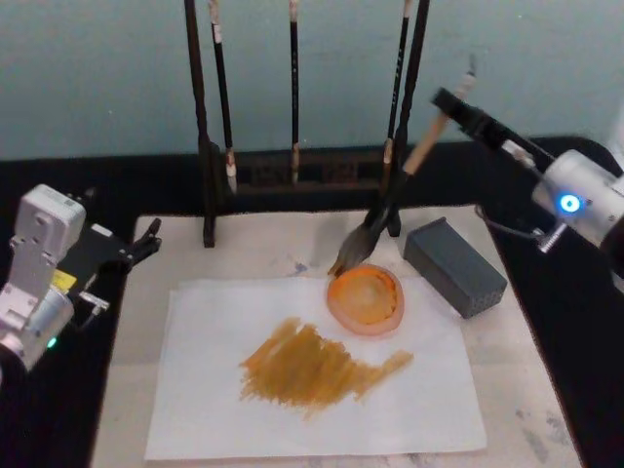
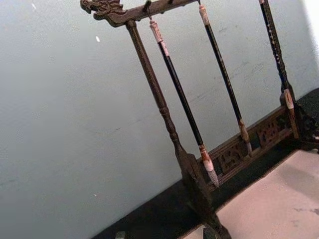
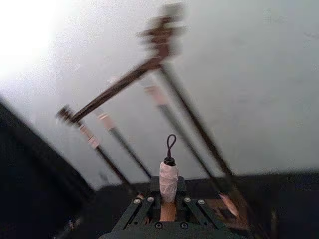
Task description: Pick up the brush from the inkstone, write on the paper, then place the brush back to its original position.
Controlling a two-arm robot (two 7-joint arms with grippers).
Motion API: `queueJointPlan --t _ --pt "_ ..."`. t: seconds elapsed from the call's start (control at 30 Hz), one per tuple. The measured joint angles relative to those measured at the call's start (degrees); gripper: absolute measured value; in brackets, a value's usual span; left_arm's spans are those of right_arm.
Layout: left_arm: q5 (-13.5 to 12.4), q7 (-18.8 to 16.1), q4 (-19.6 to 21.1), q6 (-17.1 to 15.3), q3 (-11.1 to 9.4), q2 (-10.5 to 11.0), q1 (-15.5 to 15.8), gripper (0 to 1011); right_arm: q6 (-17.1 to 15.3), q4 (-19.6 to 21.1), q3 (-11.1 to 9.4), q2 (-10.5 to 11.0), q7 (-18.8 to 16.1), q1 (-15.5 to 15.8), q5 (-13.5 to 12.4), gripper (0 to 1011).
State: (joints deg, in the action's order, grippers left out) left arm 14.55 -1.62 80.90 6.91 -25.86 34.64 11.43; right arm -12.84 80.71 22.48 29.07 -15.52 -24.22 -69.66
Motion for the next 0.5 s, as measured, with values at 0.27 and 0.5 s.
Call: queueJointPlan --t 0.27,0.5 --pt "0.0 0.0 0.0 0.0 0.0 0.0 0.0 1010 3.5 5.3 7.6 2.4 -2.0 -3.0 14.6 162" --pt "0.0 0.0 0.0 0.0 0.0 0.0 0.0 1010 5.8 8.1 12.5 2.9 -3.1 -4.7 25.2 162"
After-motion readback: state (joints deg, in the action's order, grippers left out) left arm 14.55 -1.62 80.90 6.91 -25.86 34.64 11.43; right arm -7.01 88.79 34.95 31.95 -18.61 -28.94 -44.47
